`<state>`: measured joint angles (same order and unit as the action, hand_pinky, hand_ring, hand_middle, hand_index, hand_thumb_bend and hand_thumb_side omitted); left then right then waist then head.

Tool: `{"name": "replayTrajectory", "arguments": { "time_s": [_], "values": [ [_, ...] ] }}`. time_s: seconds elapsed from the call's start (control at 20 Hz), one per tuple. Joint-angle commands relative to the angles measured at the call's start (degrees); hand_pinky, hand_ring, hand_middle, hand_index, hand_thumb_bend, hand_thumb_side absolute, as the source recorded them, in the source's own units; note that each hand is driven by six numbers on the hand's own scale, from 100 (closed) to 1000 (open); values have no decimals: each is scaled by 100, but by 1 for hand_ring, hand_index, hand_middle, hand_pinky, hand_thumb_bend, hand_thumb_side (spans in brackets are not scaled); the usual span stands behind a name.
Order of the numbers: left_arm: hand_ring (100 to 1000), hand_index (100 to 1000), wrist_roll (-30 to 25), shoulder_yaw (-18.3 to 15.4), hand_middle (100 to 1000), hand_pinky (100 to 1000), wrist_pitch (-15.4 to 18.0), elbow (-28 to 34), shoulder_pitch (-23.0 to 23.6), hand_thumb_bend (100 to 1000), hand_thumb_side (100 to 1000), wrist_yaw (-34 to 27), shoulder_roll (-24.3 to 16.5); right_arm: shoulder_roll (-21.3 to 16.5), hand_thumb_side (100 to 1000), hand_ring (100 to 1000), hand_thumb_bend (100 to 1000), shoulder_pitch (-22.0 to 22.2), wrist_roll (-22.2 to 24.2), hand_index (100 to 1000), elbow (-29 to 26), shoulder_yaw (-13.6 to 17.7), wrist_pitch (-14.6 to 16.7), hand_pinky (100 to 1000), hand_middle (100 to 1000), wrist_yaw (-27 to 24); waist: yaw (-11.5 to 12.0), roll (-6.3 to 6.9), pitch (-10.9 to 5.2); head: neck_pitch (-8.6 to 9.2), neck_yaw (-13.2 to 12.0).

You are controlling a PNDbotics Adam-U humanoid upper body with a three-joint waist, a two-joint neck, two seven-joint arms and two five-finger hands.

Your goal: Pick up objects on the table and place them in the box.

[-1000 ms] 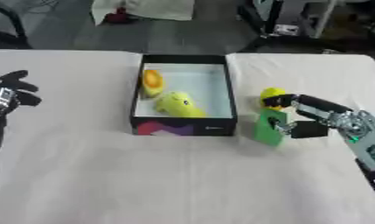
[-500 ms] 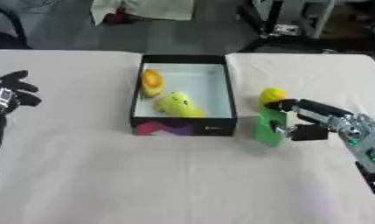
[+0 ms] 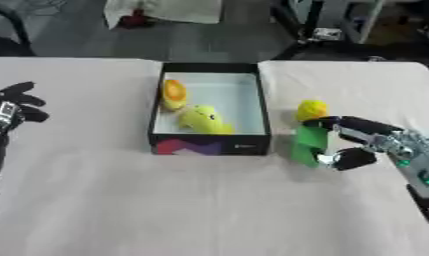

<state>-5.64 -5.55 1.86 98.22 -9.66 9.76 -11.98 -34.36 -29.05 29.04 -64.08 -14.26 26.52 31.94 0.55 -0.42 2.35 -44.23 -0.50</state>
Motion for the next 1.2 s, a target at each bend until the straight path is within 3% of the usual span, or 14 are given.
{"name": "replayTrajectory", "arguments": {
  "time_s": [0.05,0.25,0.45,0.55,0.8,0.85,0.9,1.05,1.2],
  "values": [
    [567,850,-25,5,592,652,7,96,-42,188,886,-34,-35,-85,262,805,100,-55,-51,980,-53,34,10,863,863,130,8,71,49,11,13],
    [569,851,-39,13,593,653,7,98,-42,180,889,-41,-33,-87,254,758,100,-63,-230,971,-68,50,3,837,819,203,10,73,52,11,16],
    [570,851,-41,12,593,654,2,99,-41,175,891,-46,-31,-86,215,577,100,-67,-811,932,-135,126,-52,781,567,193,6,75,48,11,12],
    [570,851,-43,11,596,654,3,101,-41,172,892,-48,-31,-100,205,526,100,-60,-1195,920,-192,148,-71,767,494,135,7,74,46,11,17],
    [570,851,-47,8,597,655,-2,101,-33,168,894,-47,-38,-279,200,501,100,-51,-1466,904,-701,172,-53,763,451,-376,4,64,40,11,8],
    [570,851,-48,8,597,655,-3,100,-33,167,895,-48,-40,-350,601,502,100,-65,-1421,903,-880,184,-68,764,454,-570,3,62,40,11,2],
    [571,851,-51,10,598,655,-5,98,-33,164,896,-47,-43,-440,205,505,100,-109,-1362,903,-1067,196,-90,766,454,-774,3,60,40,11,-5],
    [571,851,-69,19,599,656,-5,100,-51,162,897,-42,-42,-740,204,526,100,-341,-1061,901,-1517,218,-245,776,478,-1363,27,64,47,11,12],
    [572,851,-91,36,599,656,2,114,-83,157,899,-47,-34,-872,202,540,100,-762,-770,907,-1621,252,-419,782,503,-1619,83,69,64,11,97]
  ]
}}
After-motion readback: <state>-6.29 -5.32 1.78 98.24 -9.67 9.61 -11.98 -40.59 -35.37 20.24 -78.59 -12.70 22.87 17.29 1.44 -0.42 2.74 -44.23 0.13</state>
